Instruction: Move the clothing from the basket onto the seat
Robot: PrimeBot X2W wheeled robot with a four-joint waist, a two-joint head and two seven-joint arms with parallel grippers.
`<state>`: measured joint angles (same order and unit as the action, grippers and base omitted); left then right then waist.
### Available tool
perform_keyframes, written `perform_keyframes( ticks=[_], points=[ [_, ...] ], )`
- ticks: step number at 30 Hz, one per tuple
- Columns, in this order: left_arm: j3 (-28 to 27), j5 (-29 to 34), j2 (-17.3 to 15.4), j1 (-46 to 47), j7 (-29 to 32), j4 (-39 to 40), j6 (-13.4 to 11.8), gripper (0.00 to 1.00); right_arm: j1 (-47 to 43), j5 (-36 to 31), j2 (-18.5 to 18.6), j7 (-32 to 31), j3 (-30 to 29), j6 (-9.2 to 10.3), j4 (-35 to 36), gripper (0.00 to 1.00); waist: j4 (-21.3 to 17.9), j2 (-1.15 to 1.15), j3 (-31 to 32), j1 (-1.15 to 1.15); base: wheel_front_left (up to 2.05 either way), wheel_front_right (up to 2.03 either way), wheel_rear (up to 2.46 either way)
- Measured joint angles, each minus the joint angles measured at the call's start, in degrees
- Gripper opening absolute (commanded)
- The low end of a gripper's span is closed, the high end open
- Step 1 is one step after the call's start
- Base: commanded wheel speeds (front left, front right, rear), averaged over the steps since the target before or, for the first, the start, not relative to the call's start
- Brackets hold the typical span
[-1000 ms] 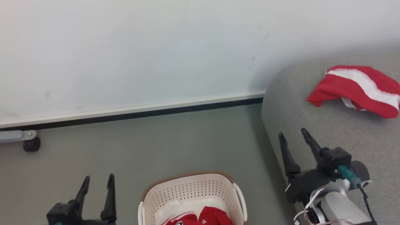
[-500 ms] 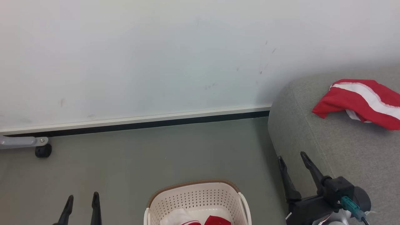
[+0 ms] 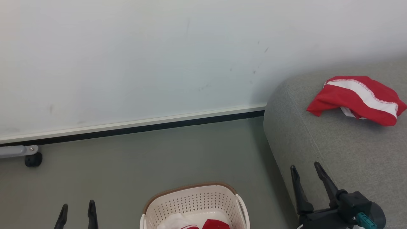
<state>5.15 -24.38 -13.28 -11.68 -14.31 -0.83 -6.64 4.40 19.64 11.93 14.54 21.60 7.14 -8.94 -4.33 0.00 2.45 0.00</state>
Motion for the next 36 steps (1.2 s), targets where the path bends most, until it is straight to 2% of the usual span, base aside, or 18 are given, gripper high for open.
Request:
perform_keyframes(
  ticks=[27,36],
  points=[
    [-0.7,2.7,0.8,-0.5,0.0,2.5,-0.4,1.00,-2.3,-4.0,-2.0,0.0,-5.1,0.00,4.1,1.00,-0.4,0.00,-2.1,0.00,0.00,0.00,0.00],
    [0.5,3.4,0.5,0.8,0.1,3.4,-0.3,1.00,-2.5,-5.1,-2.0,0.0,-7.0,0.00,6.3,1.00,-0.4,0.00,-4.9,0.00,0.00,0.00,0.00]
  ],
)
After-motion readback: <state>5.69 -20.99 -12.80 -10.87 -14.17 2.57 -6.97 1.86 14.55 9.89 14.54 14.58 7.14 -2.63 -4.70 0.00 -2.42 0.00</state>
